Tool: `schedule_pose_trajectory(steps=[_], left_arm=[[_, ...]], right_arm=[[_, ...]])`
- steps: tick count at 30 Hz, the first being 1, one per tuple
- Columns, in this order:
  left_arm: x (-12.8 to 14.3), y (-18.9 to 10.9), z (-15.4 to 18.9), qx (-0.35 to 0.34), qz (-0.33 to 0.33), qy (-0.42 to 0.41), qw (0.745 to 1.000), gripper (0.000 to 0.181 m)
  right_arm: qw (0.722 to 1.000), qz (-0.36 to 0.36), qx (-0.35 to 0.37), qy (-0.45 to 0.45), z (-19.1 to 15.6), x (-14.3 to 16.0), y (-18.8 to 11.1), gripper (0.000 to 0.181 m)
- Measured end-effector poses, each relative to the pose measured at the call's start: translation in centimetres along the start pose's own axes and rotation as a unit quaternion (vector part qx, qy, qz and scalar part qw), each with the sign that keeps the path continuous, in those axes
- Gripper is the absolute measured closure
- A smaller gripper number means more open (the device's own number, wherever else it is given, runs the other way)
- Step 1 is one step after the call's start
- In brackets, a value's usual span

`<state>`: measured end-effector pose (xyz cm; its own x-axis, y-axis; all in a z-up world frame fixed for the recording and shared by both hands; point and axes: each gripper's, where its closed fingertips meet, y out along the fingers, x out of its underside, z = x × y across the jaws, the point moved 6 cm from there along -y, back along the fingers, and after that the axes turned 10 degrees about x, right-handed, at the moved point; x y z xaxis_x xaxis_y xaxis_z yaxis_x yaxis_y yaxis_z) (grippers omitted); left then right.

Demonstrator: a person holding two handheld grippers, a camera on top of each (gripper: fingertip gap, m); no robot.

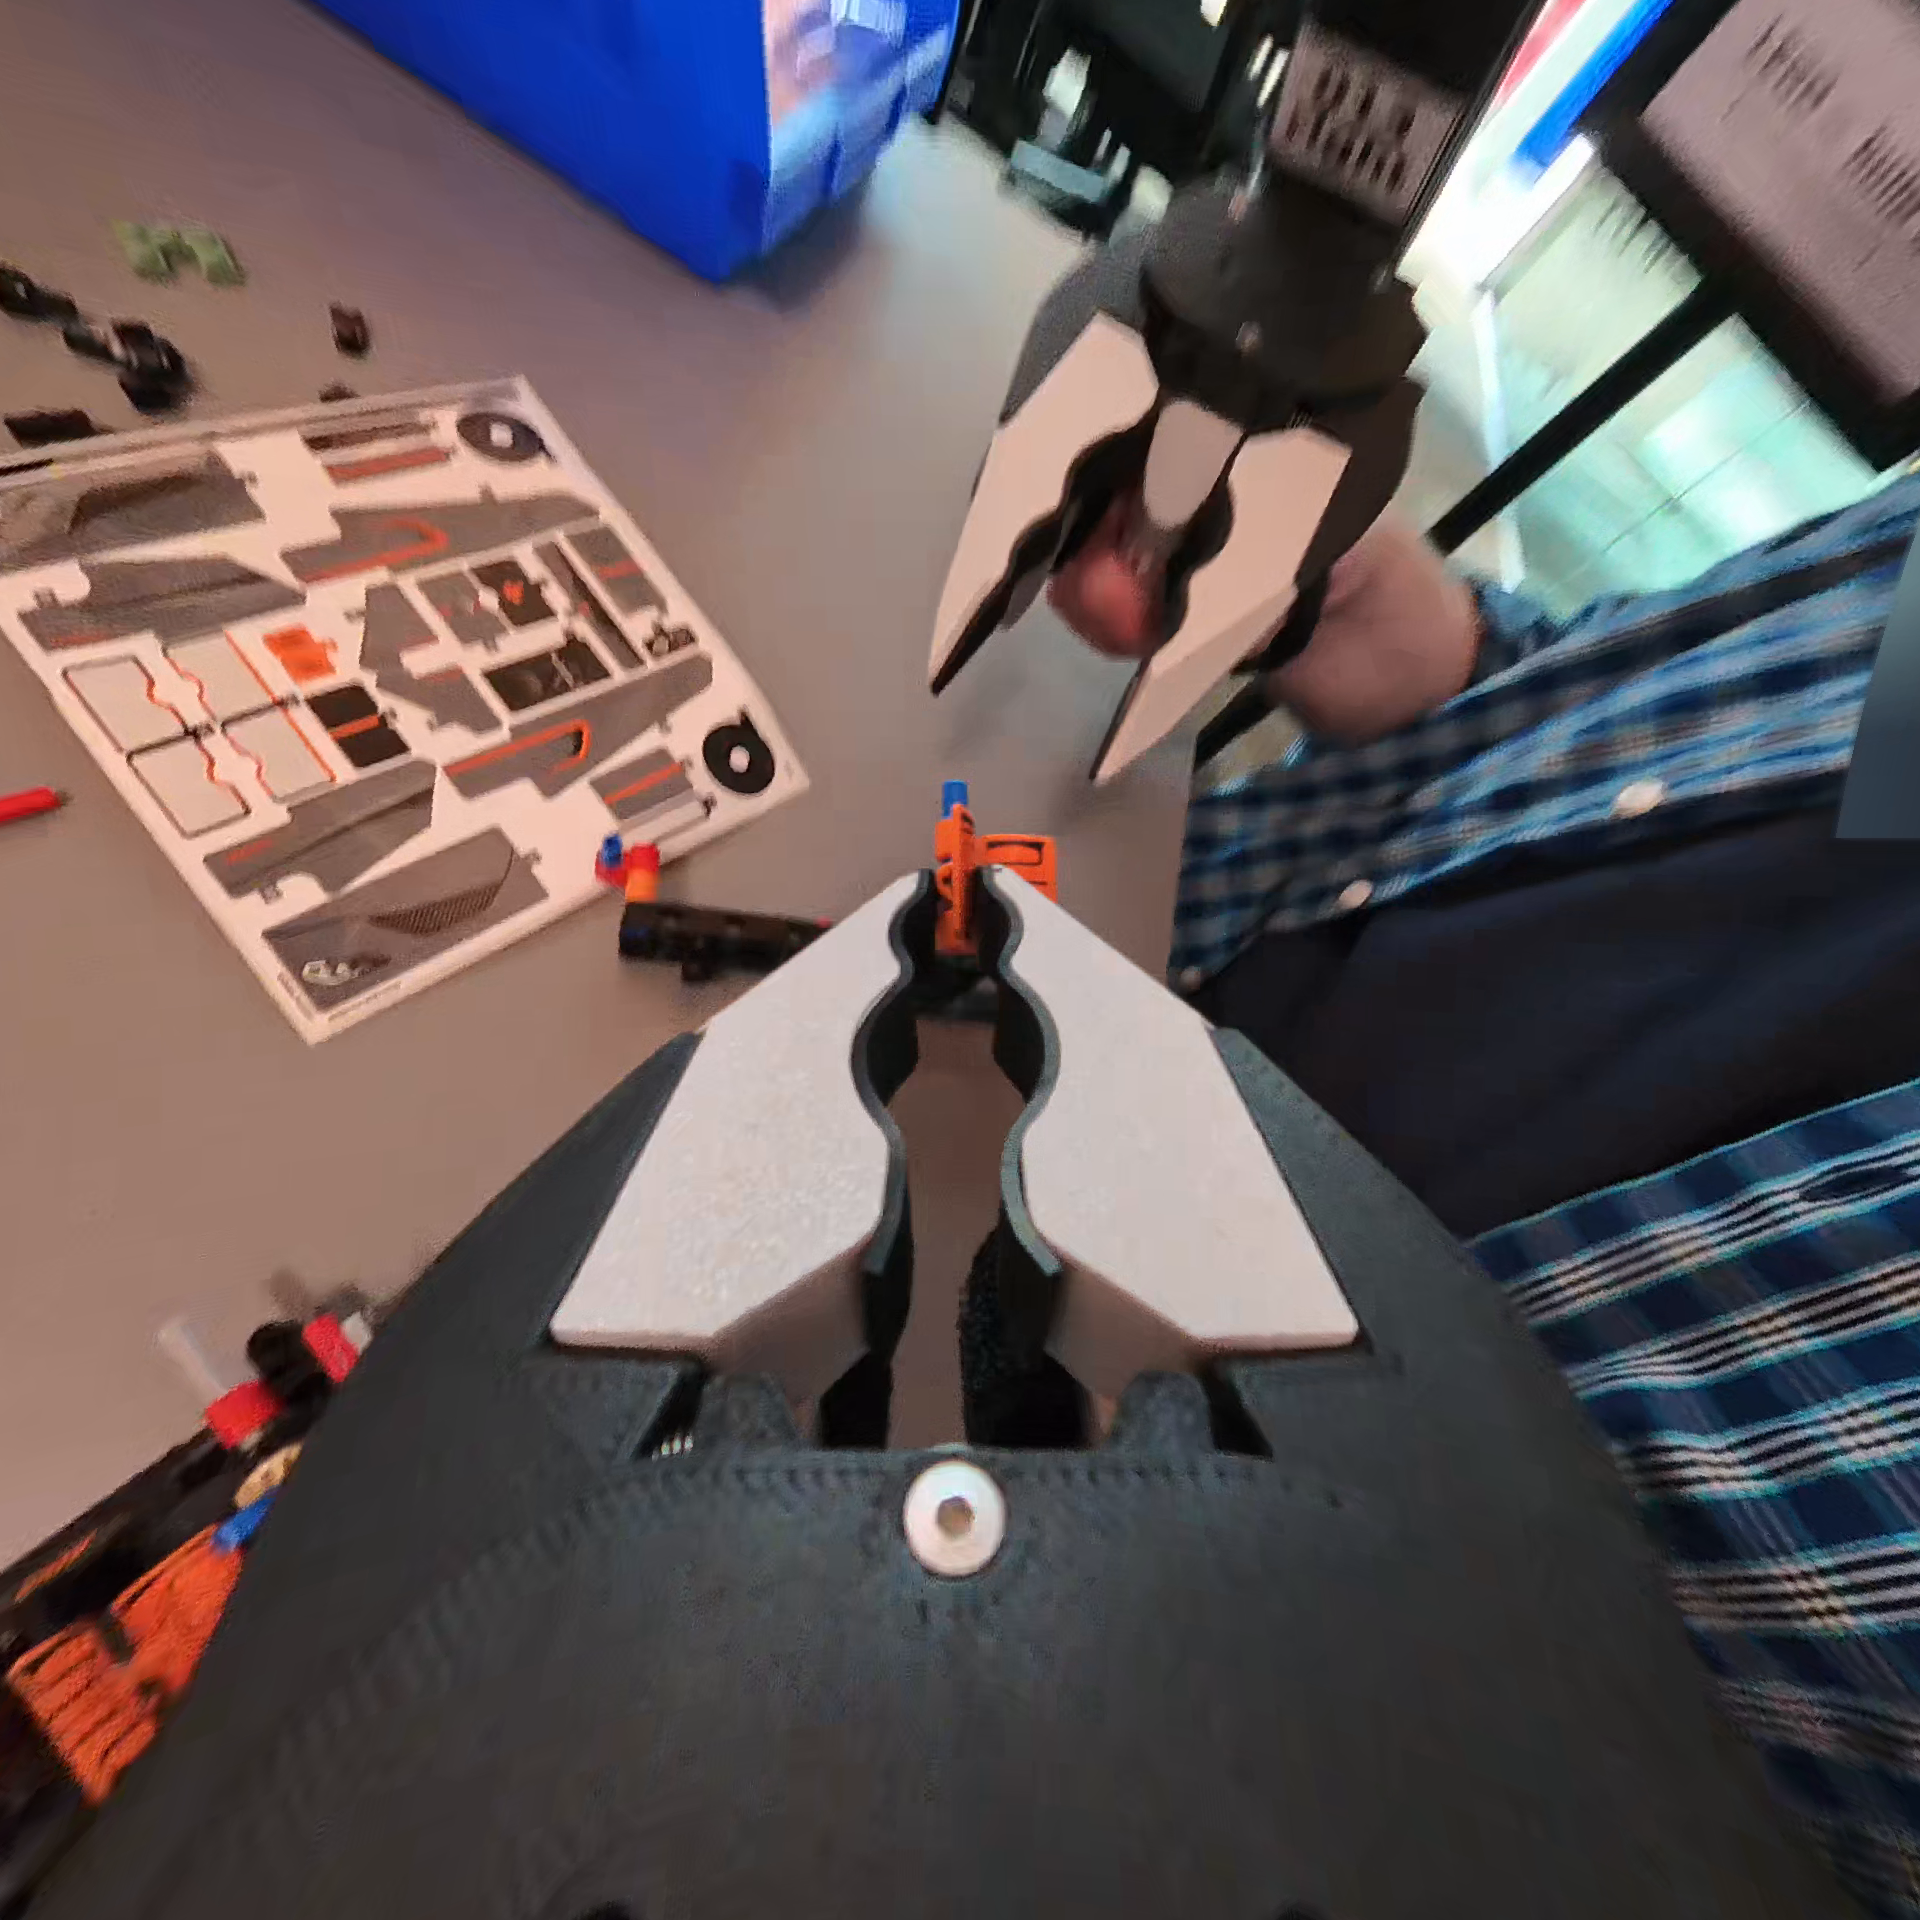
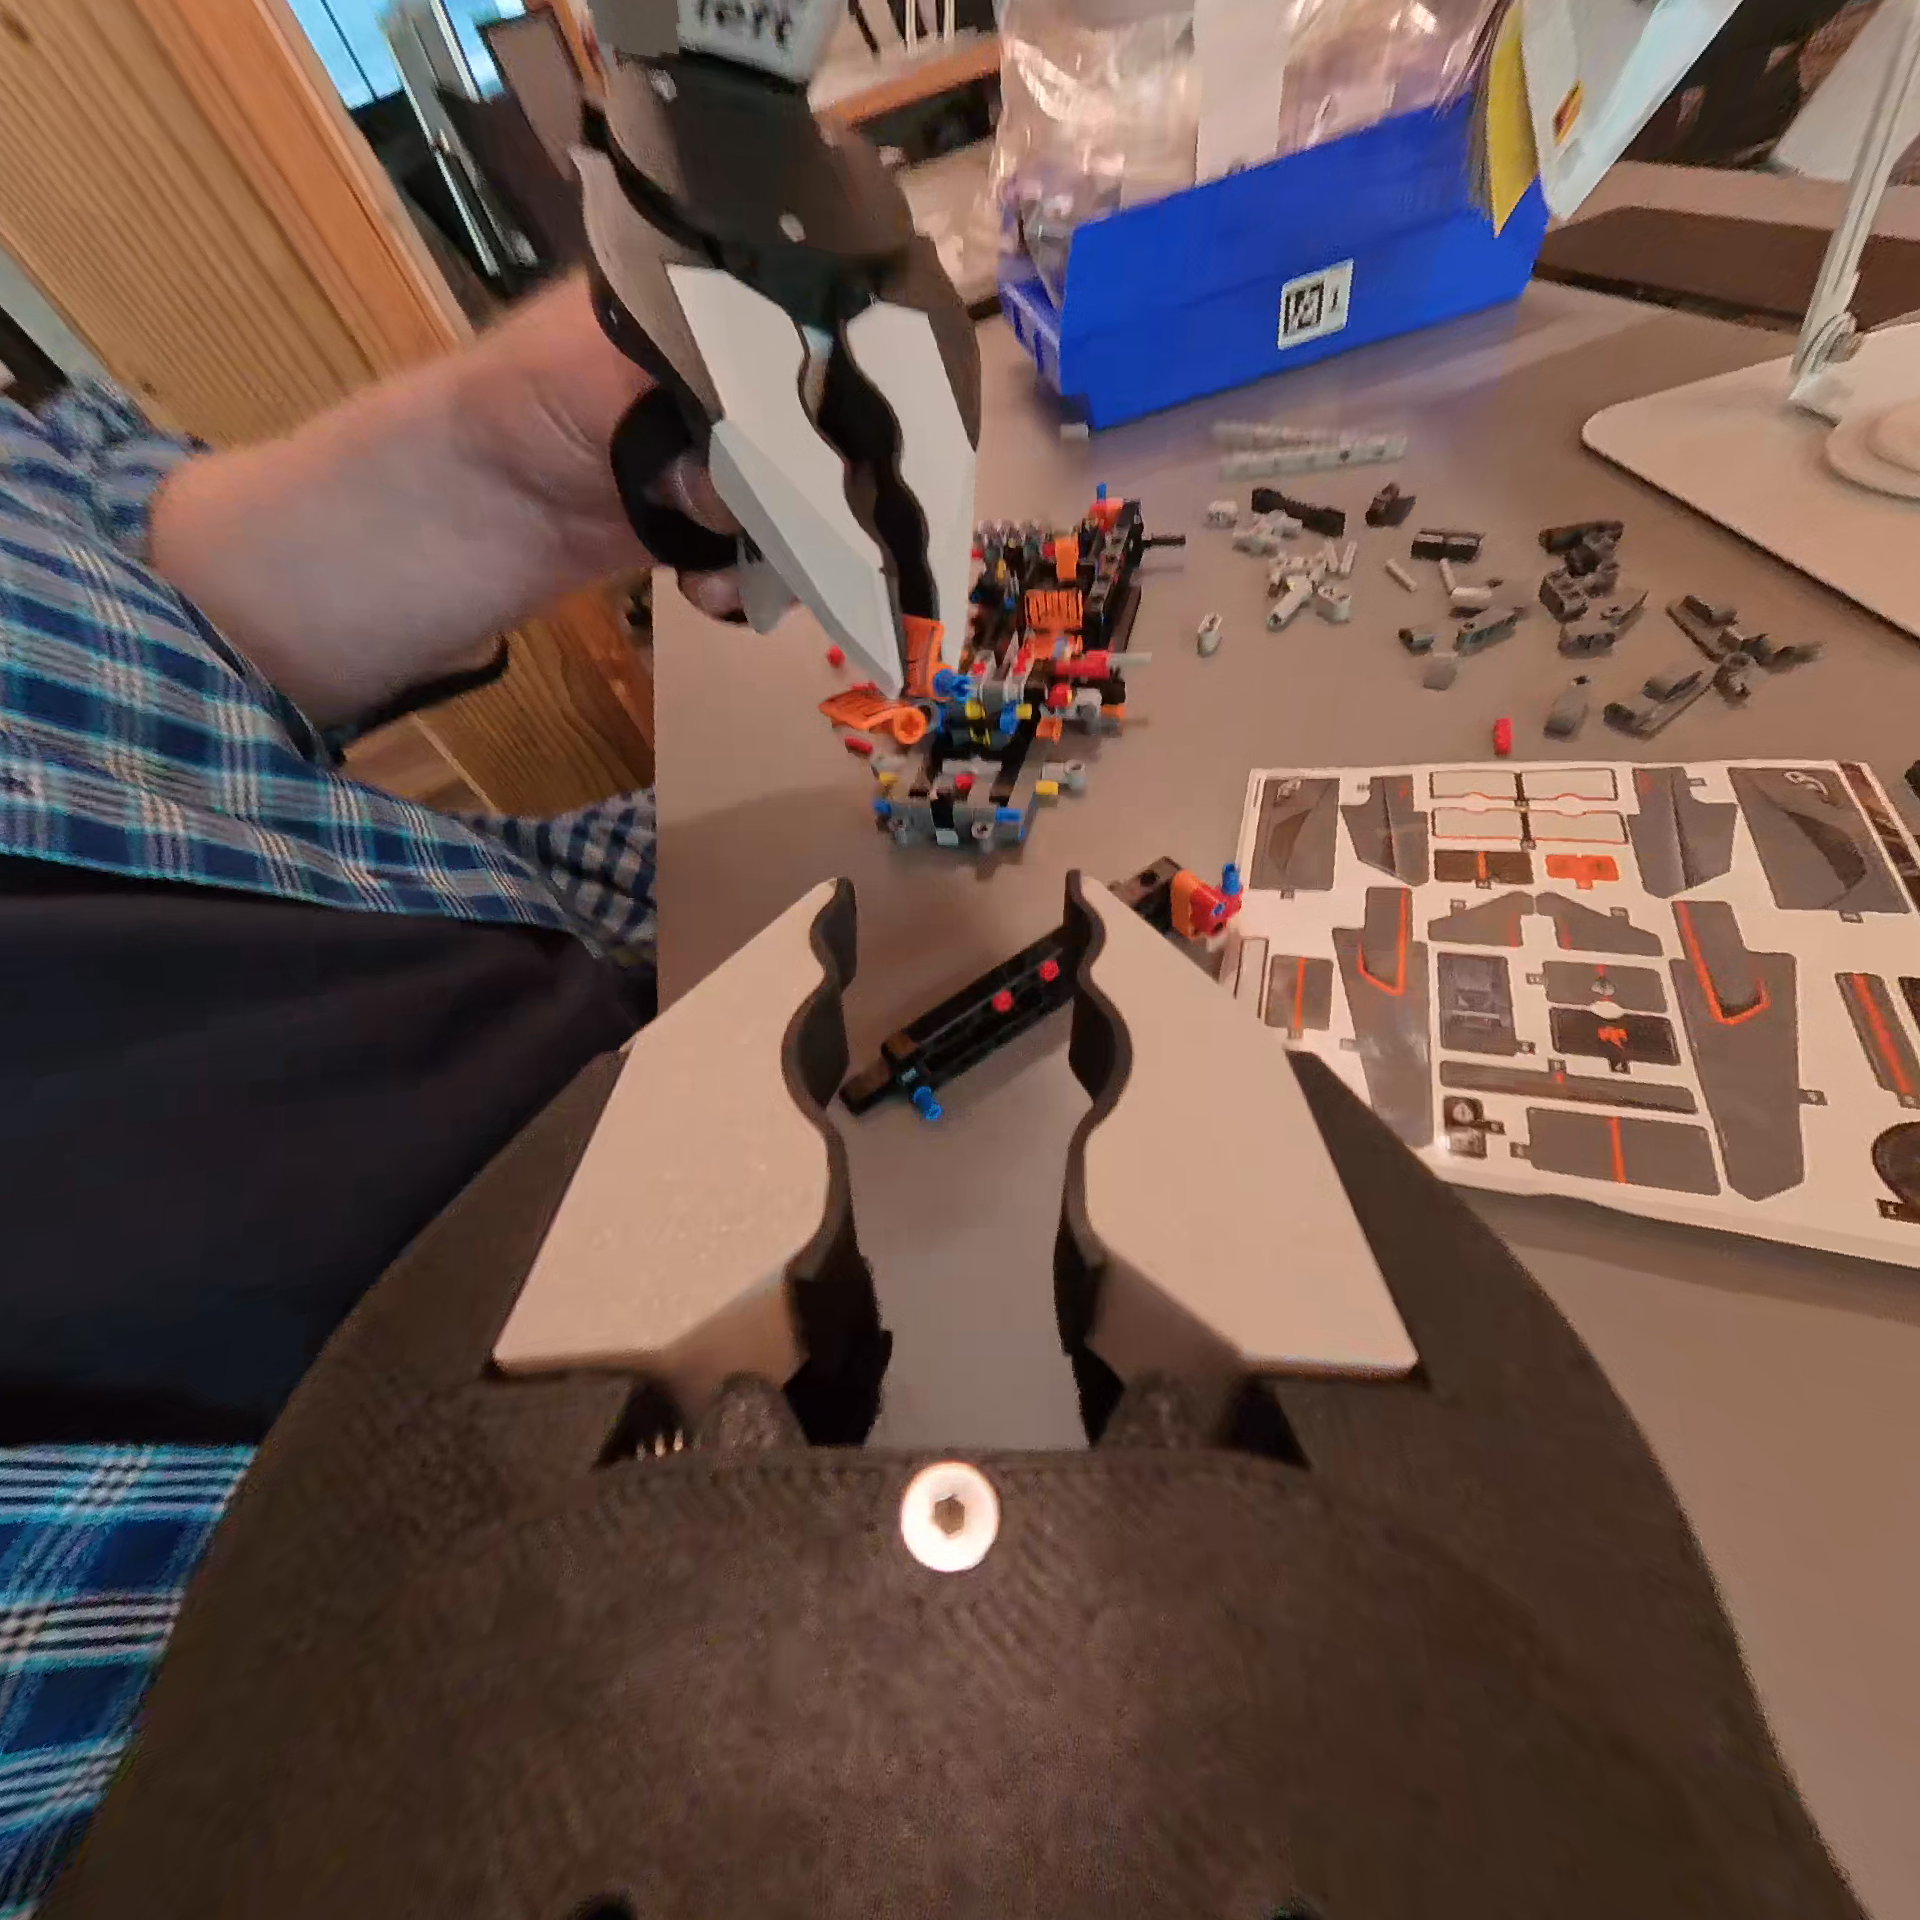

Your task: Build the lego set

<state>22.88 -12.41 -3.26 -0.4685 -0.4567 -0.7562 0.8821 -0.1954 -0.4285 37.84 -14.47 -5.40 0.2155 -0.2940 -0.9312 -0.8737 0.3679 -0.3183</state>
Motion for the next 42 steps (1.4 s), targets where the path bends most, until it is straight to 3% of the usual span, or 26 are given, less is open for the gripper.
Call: schedule_pose_trajectory(steps=[4, 8, 13, 20, 26, 42], left_arm=[[-1.2, -0.3, -0.4, 0.035, 0.077, -0.021, 0.996, 0.175], [-1.3, -0.4, -0.8, 0.042, 0.107, -0.030, 0.993, 0.175], [-1.6, -0.5, -1.2, 0.024, 0.132, -0.038, 0.990, 0.175], [-2.5, 0.2, -1.1, 0.026, 0.192, -0.040, 0.980, 0.175], [-2.9, 0.8, -1.1, 0.001, 0.235, -0.017, 0.972, 0.174], [-2.9, 1.2, -2.4, 0.010, 0.324, -0.075, 0.943, 0.171]], right_arm=[[0.999, 0.034, -0.011, 0.040, 0.3, -0.9, 0.0, 0.144], [0.998, 0.048, -0.025, 0.043, -0.2, -1.5, 0.4, 0.144], [0.999, 0.041, 0.011, 0.007, -0.9, -2.2, 1.5, 0.143], [0.990, 0.081, -0.028, 0.116, -0.4, -3.3, 2.6, 0.145], [0.982, 0.103, -0.035, 0.154, 0.8, -3.4, 2.3, 0.162], [0.994, 0.077, 0.021, 0.069, 2.6, -5.1, 1.0, 0.181]])
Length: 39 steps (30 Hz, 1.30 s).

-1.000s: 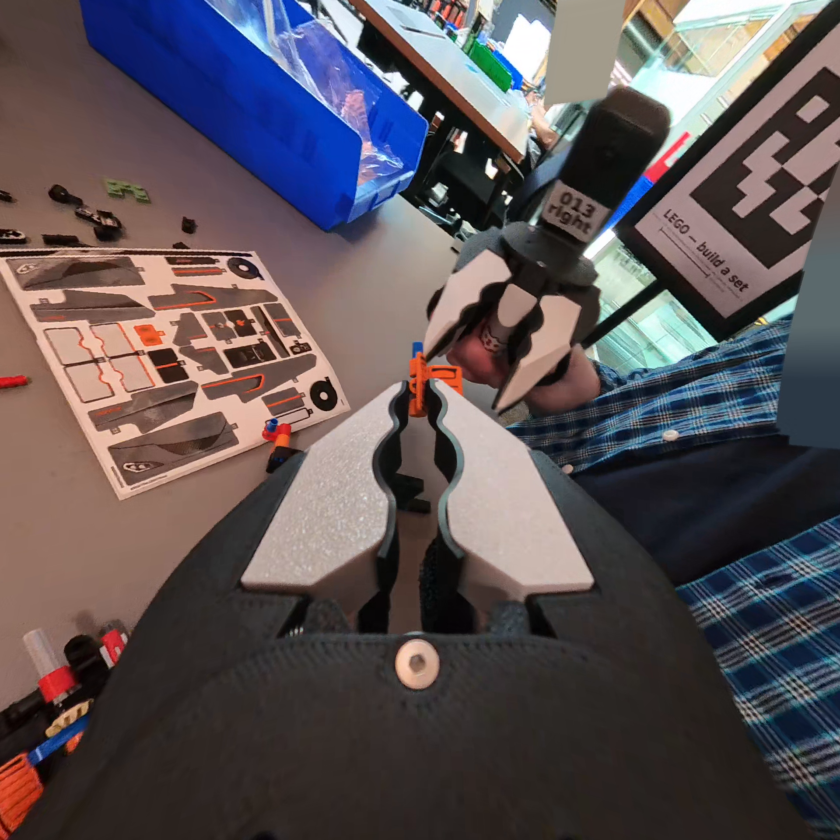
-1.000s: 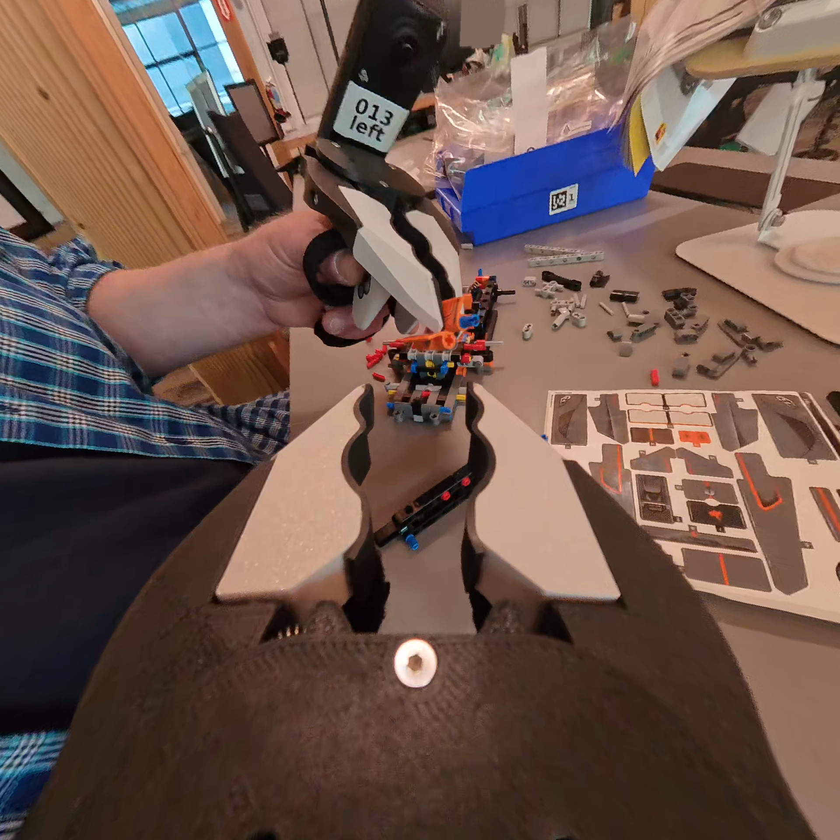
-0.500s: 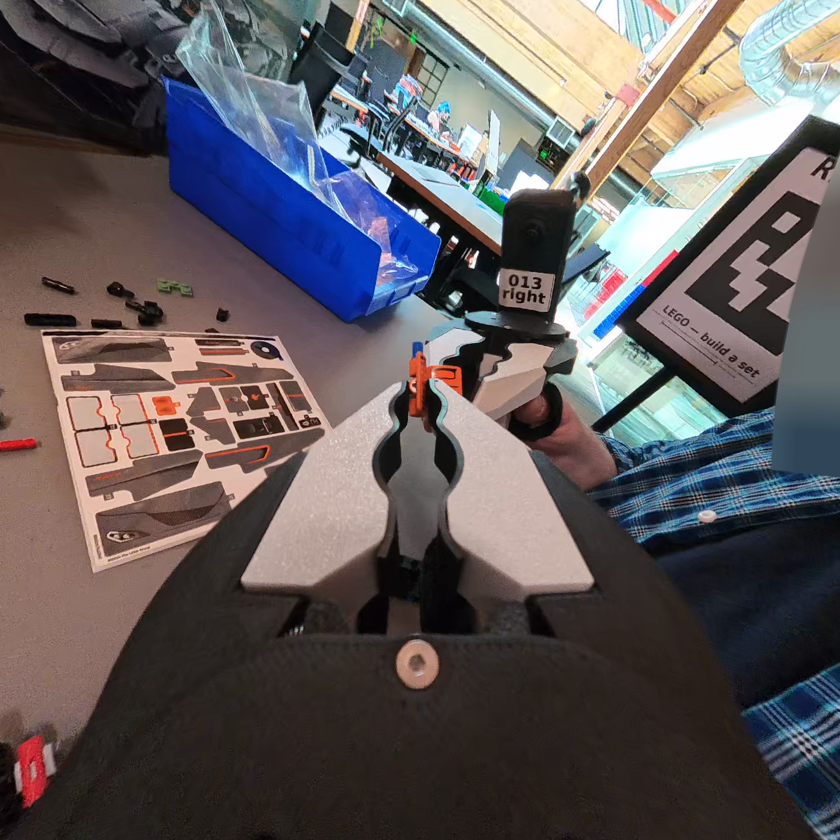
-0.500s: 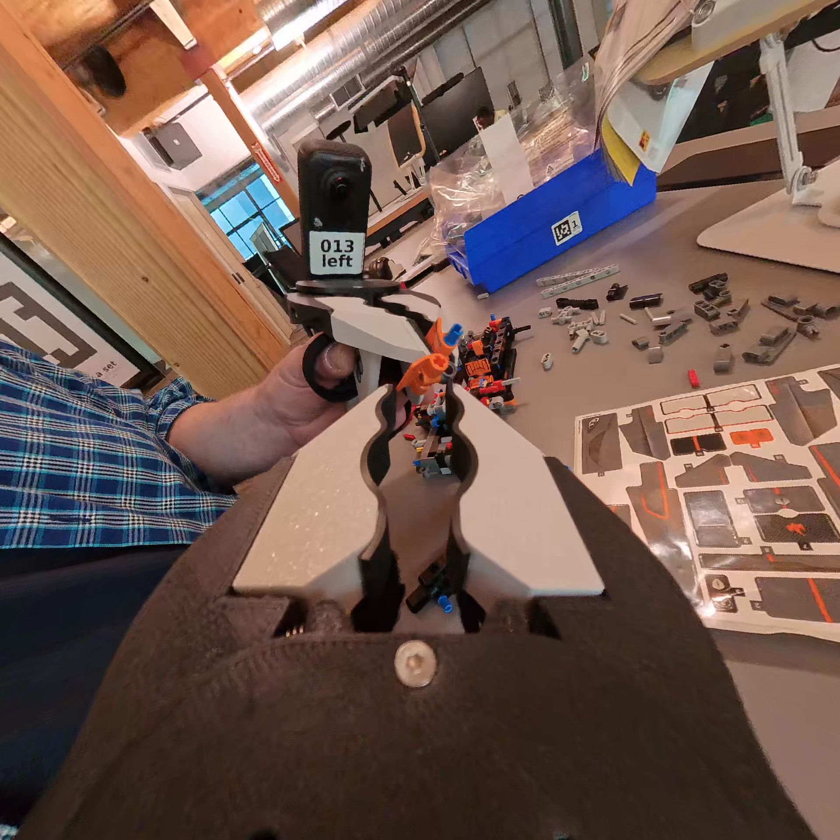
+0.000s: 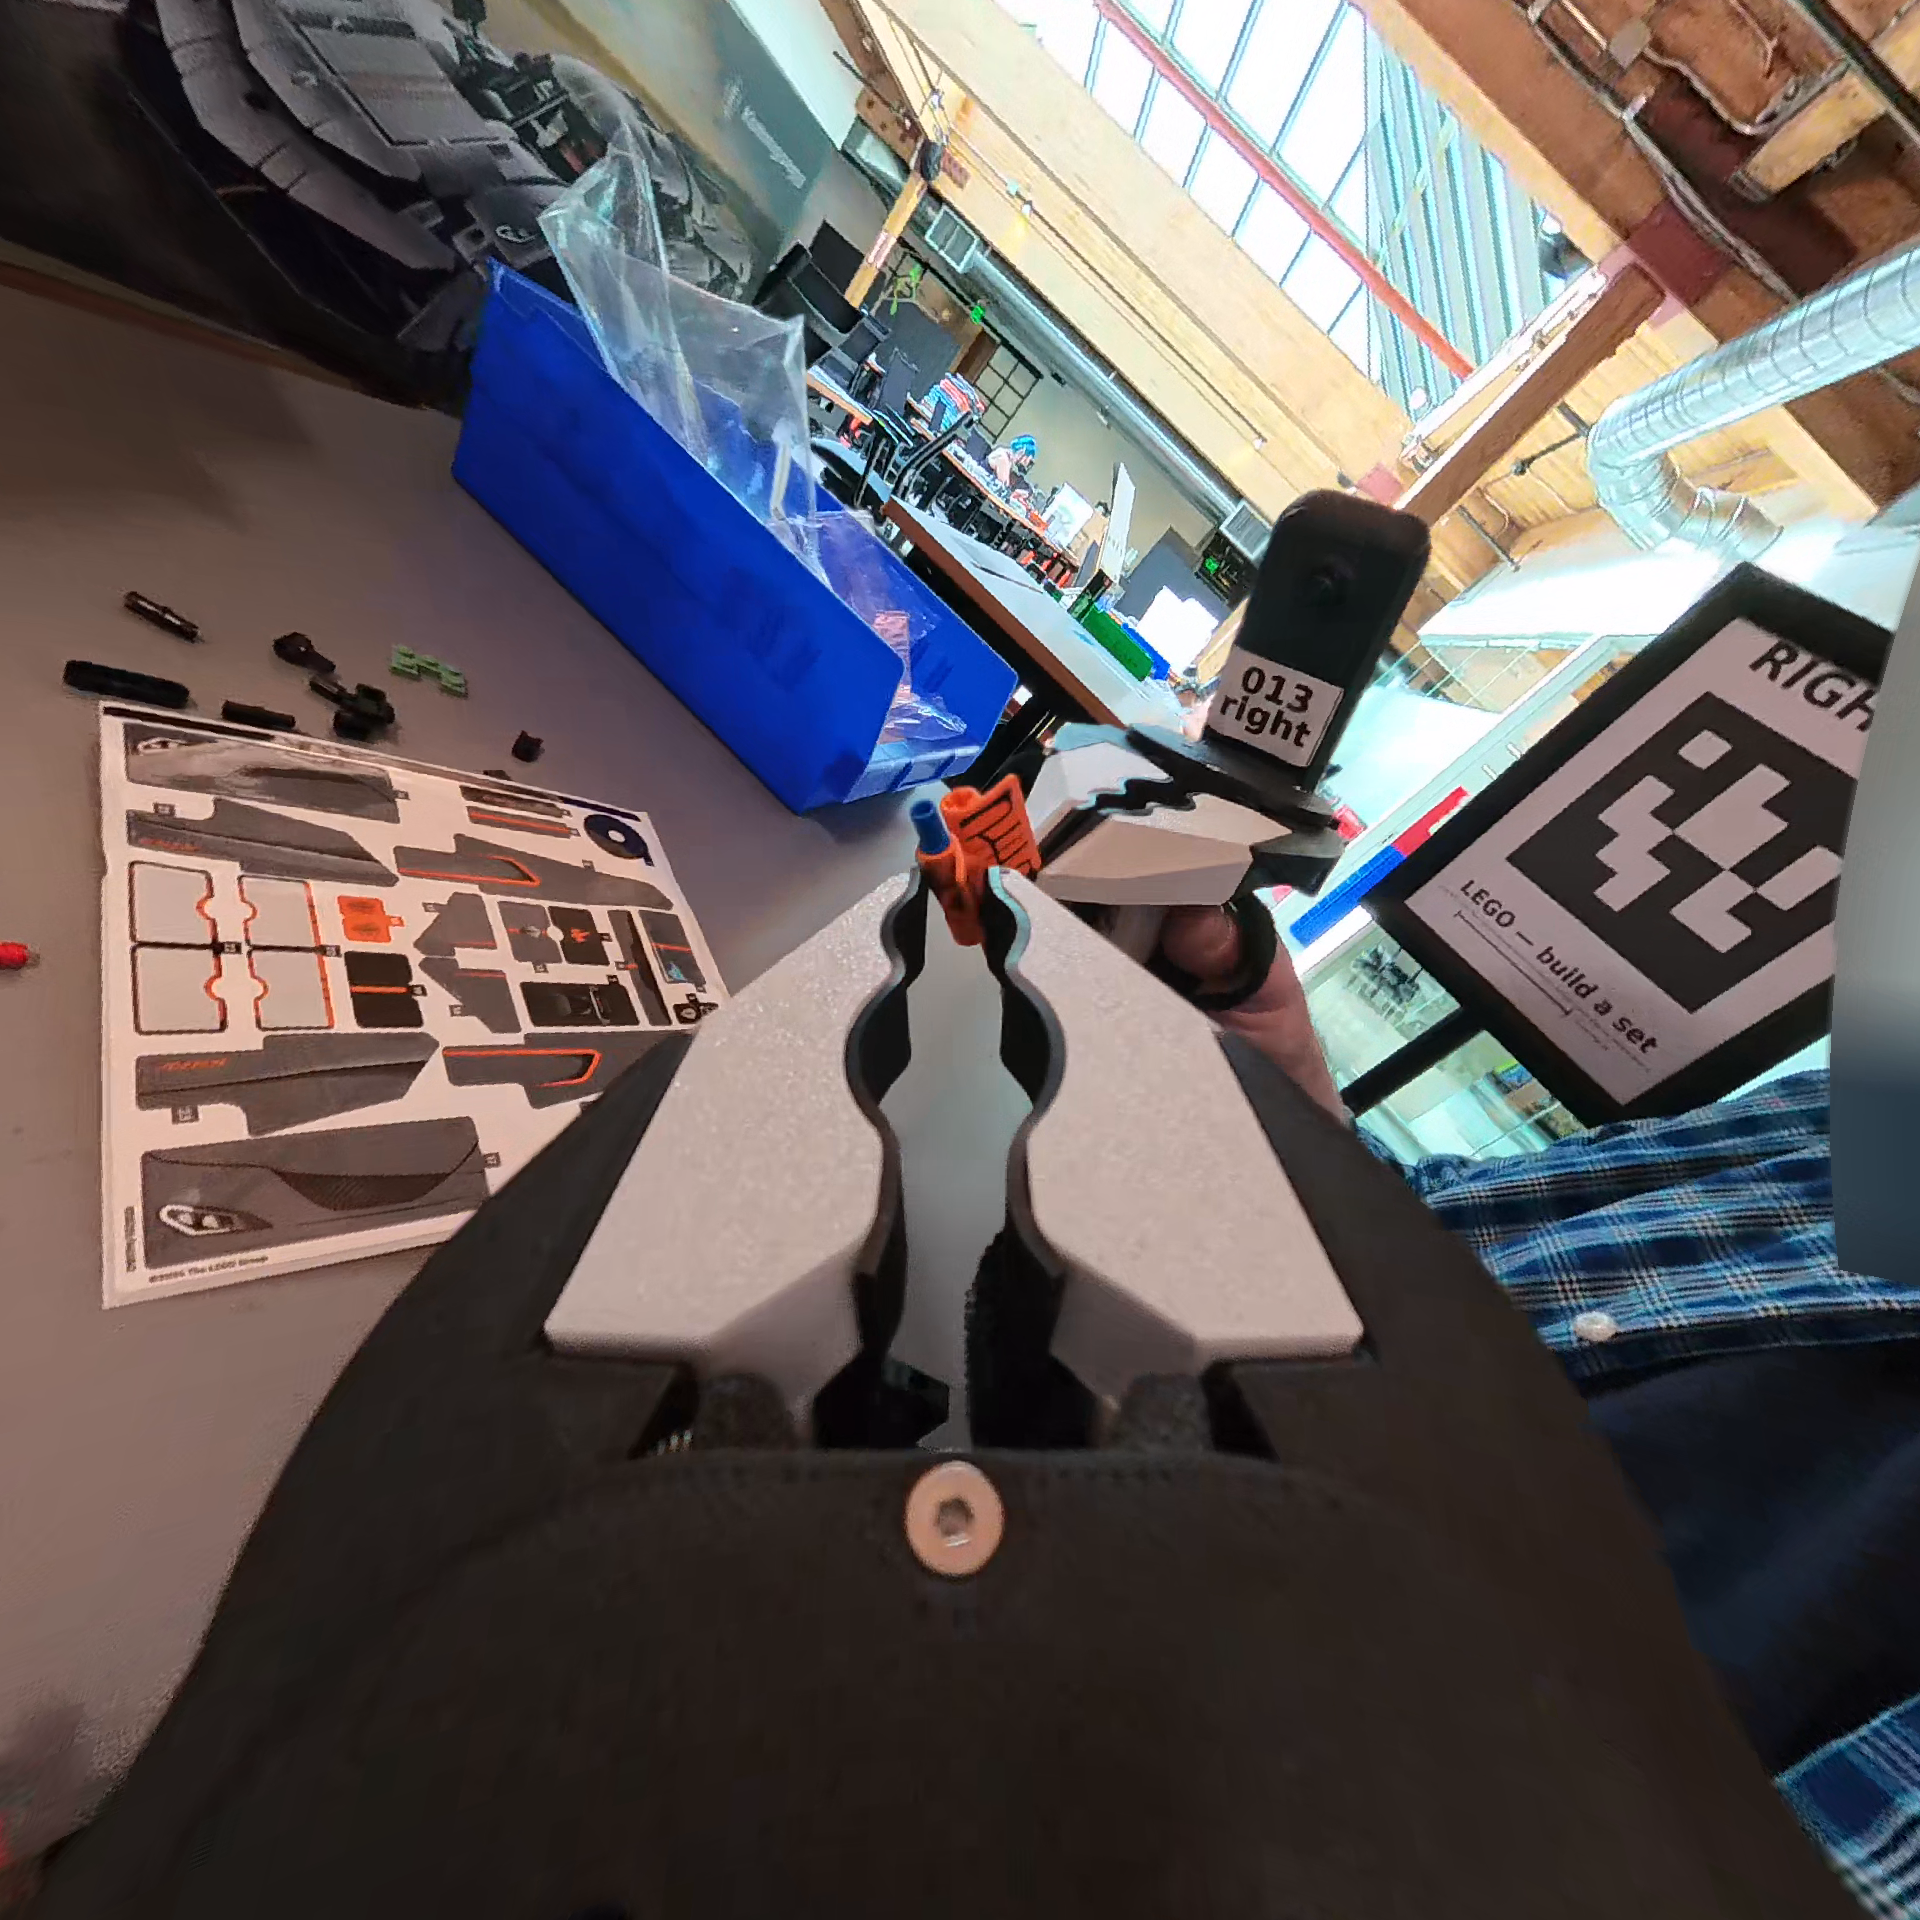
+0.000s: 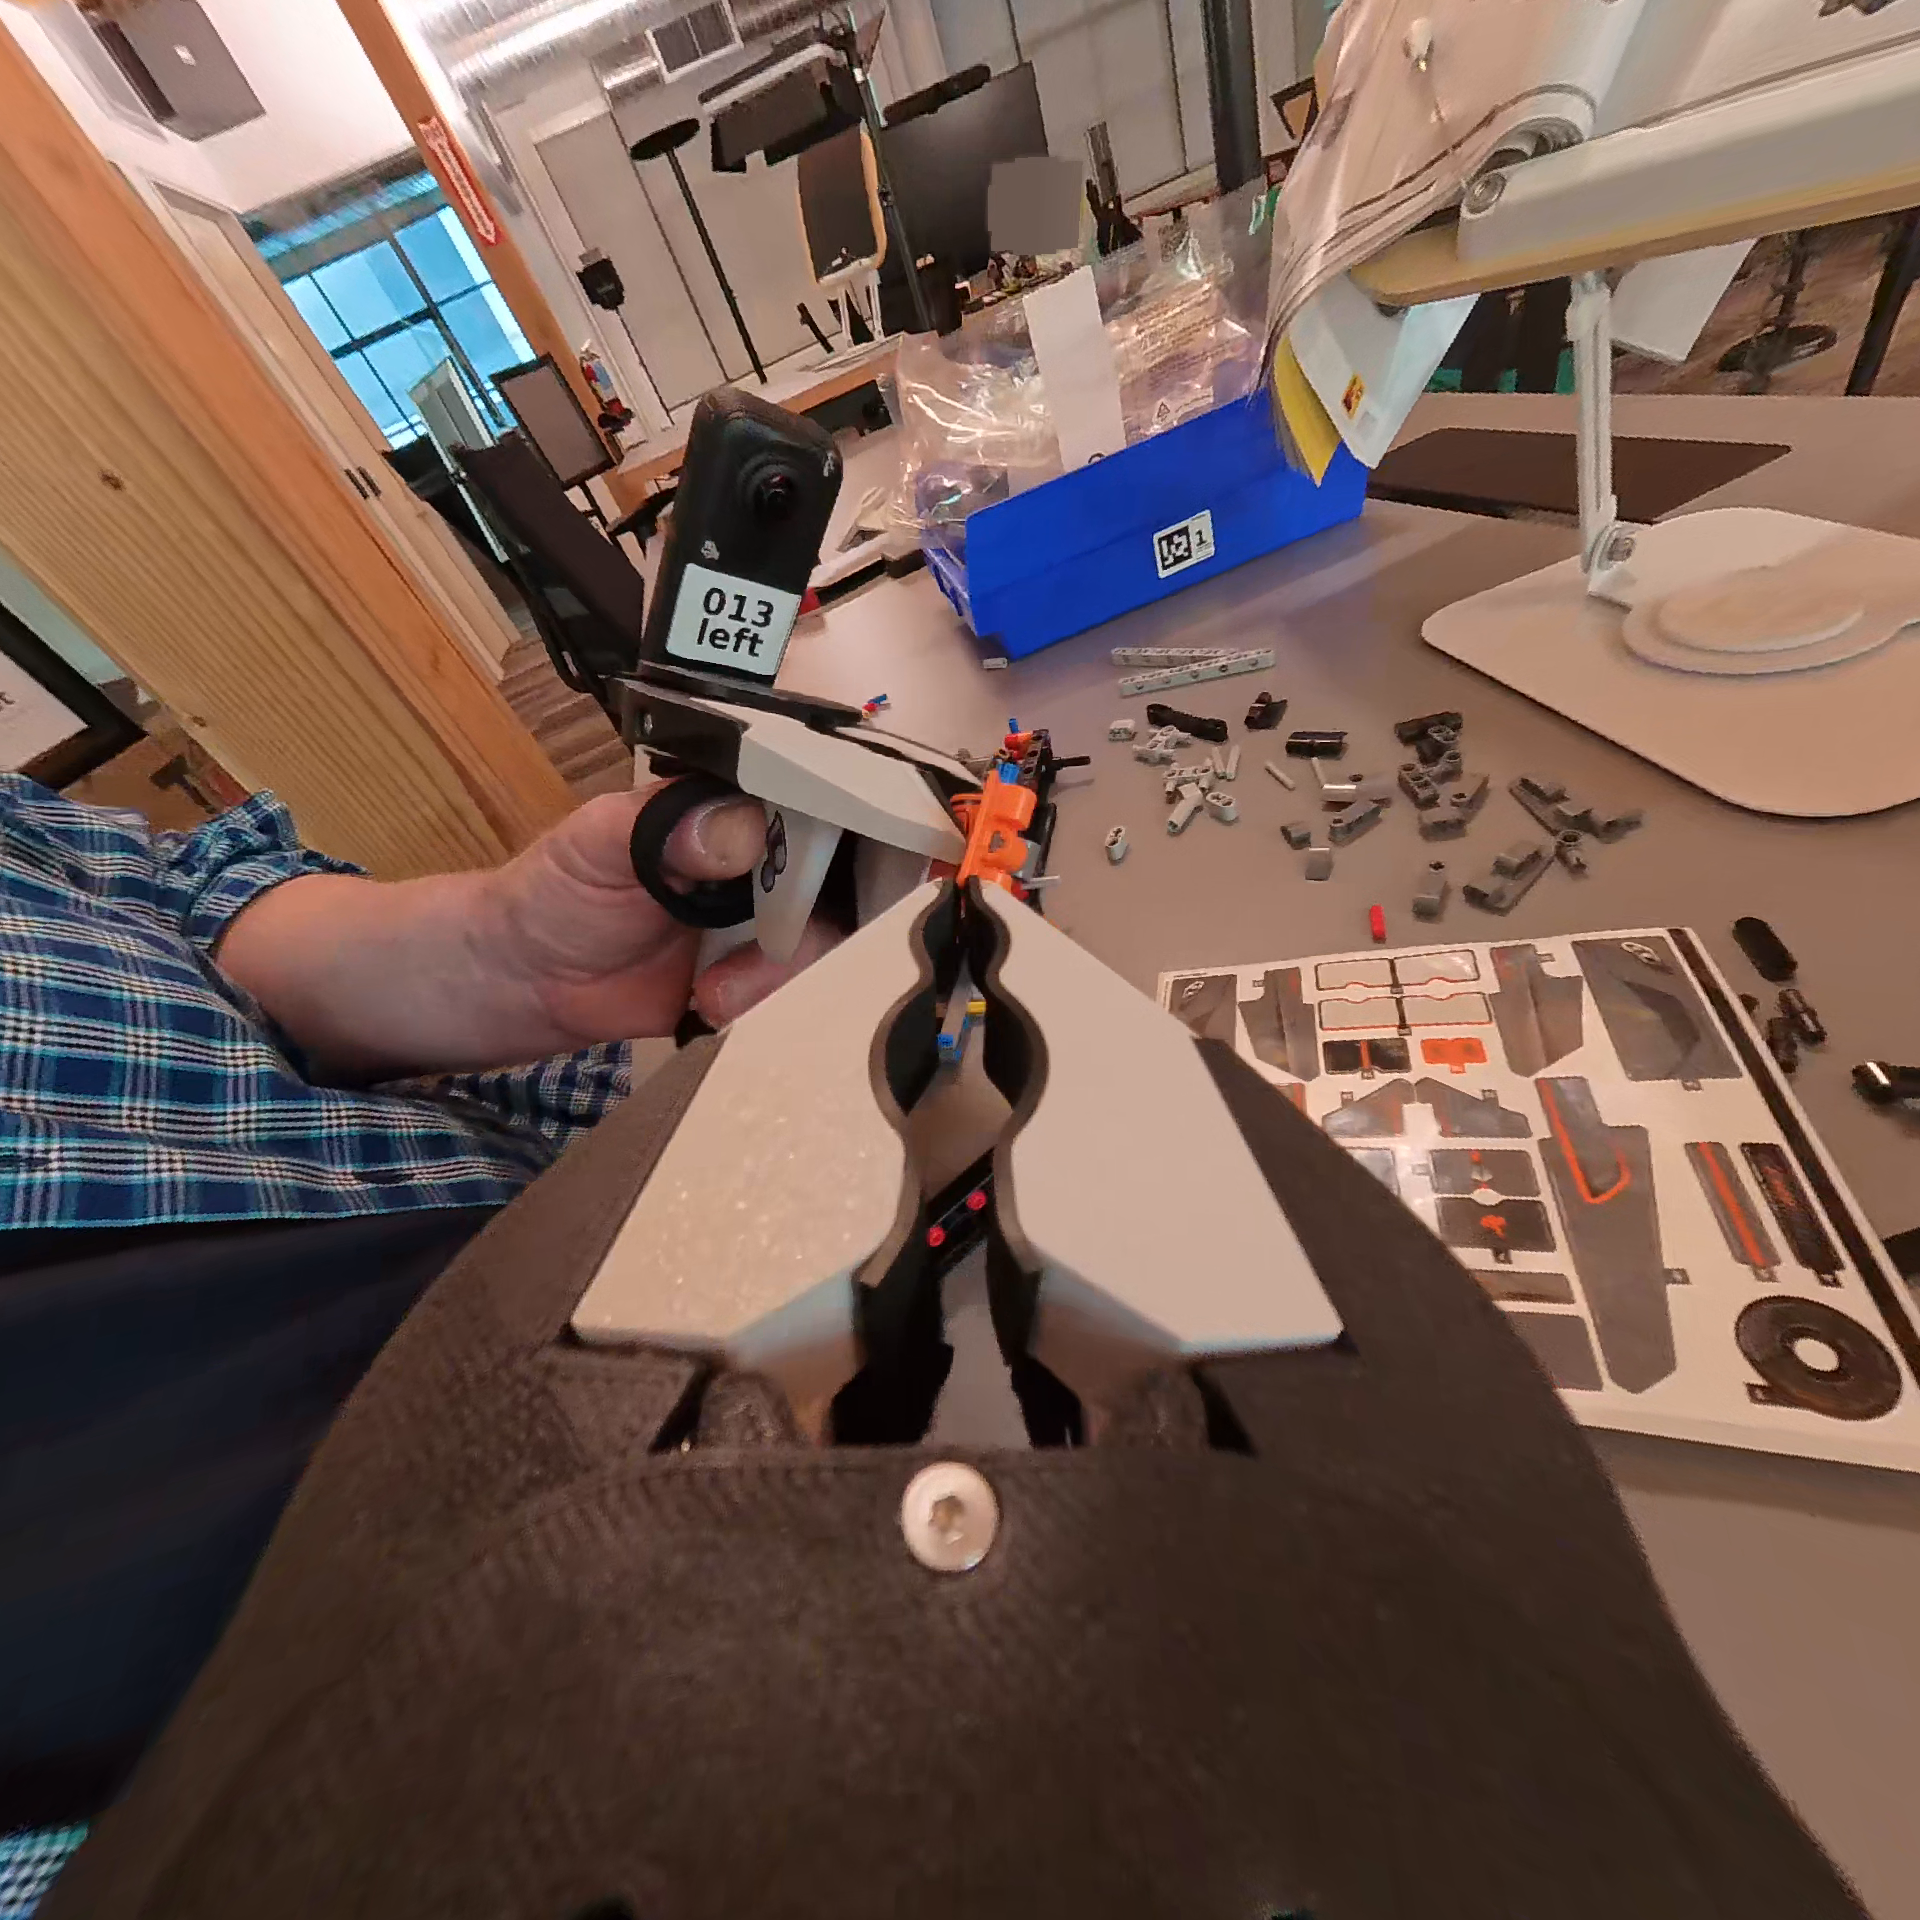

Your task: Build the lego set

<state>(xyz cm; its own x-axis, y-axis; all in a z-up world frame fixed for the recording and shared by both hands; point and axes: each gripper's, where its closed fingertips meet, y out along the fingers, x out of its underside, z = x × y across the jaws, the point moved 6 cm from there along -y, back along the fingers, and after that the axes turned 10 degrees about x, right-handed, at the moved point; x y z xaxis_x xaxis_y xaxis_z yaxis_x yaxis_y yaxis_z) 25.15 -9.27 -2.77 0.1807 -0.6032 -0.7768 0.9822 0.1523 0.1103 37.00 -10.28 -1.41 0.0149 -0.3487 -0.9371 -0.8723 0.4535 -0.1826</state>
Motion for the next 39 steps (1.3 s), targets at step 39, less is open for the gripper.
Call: schedule_pose_trajectory(steps=[39], left_arm=[[0.4, 0.2, -0.5, -0.030, 0.021, -0.037, 0.999, 0.159]], right_arm=[[0.985, -0.077, -0.101, 0.115, 4.8, -0.2, 0.7, 0.176]])
